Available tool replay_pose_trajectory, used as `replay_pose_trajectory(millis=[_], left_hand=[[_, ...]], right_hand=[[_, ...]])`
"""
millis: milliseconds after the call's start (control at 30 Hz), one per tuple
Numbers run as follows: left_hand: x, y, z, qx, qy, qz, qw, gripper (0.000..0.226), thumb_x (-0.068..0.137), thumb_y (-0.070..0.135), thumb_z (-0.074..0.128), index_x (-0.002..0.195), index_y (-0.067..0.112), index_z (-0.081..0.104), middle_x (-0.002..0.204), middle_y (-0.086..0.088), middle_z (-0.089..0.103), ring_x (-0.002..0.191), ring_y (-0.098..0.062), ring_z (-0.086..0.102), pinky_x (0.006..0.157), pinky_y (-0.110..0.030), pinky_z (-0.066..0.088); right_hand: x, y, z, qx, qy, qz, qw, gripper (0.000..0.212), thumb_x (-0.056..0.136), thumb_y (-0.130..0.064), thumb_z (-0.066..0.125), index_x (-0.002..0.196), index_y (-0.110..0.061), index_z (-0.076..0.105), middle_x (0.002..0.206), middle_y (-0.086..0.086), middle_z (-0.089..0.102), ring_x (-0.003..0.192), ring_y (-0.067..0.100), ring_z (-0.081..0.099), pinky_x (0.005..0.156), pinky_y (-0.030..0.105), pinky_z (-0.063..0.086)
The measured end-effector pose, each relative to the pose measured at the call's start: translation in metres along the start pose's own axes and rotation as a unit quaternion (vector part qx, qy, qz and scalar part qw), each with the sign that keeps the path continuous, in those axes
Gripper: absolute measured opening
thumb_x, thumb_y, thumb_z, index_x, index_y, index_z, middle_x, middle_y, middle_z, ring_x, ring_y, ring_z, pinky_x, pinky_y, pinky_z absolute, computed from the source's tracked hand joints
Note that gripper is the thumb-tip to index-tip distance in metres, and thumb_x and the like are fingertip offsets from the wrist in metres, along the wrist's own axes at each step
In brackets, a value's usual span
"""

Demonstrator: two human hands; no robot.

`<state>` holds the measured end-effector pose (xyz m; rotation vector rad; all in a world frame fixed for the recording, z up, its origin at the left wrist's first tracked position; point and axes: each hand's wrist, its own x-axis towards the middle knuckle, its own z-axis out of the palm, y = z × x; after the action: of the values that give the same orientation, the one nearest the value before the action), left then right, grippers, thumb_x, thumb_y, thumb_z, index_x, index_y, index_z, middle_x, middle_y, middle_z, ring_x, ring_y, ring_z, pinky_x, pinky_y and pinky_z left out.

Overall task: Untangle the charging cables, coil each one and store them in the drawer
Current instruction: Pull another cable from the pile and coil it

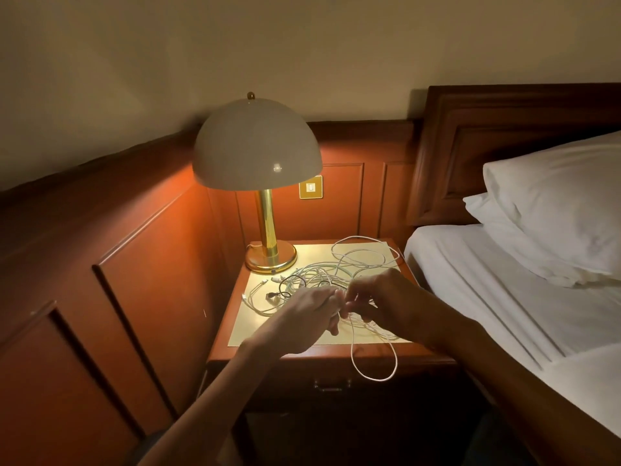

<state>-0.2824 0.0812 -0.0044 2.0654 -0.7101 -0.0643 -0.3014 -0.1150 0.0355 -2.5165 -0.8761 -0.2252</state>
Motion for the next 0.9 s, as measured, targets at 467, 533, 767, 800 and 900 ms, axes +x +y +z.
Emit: replay_pose_trajectory(millis=[467,533,767,800,900], left_hand=[[-0.013,0.013,-0.025,-0.361,-0.272,-0.034,0.891,0.021,0.102,0.011,0.03,0.096,0.004,0.049,0.074,0.003,0.052,0.076,-0.017,0.056,0.088,-0.034,0.053],[-0.014,0.011,-0.026,-0.364,-0.271,-0.049,0.89,0.023,0.103,0.012,0.032,0.094,0.003,0.051,0.075,-0.001,0.055,0.076,-0.018,0.06,0.088,-0.035,0.053],[-0.014,0.015,-0.027,-0.279,-0.267,-0.058,0.921,0.028,0.103,0.021,0.038,0.093,-0.001,0.052,0.073,-0.006,0.054,0.077,-0.022,0.061,0.082,-0.031,0.05],[-0.013,0.014,-0.024,-0.259,-0.243,-0.069,0.932,0.03,0.103,0.023,0.039,0.09,0.0,0.054,0.073,-0.006,0.055,0.076,-0.023,0.062,0.08,-0.03,0.05],[-0.016,0.02,-0.007,-0.116,-0.095,-0.075,0.986,0.037,0.105,0.028,0.037,0.08,0.01,0.057,0.069,0.002,0.06,0.071,-0.015,0.063,0.076,-0.032,0.052]], right_hand=[[0.008,0.017,-0.003,0.264,-0.028,-0.041,0.963,0.028,0.091,-0.031,0.069,0.118,-0.028,0.074,0.079,-0.003,0.071,0.058,0.026,0.056,0.05,0.033,0.045],[0.004,0.022,0.0,0.307,-0.069,0.001,0.949,0.032,0.091,-0.018,0.068,0.123,-0.013,0.071,0.07,-0.005,0.069,0.053,0.019,0.052,0.051,0.025,0.044],[-0.011,0.028,0.029,0.305,-0.009,0.017,0.952,0.027,0.092,-0.027,0.07,0.118,-0.025,0.074,0.091,0.009,0.076,0.071,0.04,0.062,0.061,0.053,0.052],[-0.013,0.028,0.032,0.3,0.007,0.025,0.954,0.027,0.093,-0.027,0.069,0.119,-0.025,0.074,0.092,0.009,0.076,0.072,0.033,0.065,0.065,0.055,0.053],[-0.017,0.025,0.036,0.318,0.05,0.035,0.946,0.029,0.095,-0.02,0.064,0.123,-0.017,0.071,0.109,0.001,0.076,0.097,0.021,0.072,0.089,0.049,0.057]])
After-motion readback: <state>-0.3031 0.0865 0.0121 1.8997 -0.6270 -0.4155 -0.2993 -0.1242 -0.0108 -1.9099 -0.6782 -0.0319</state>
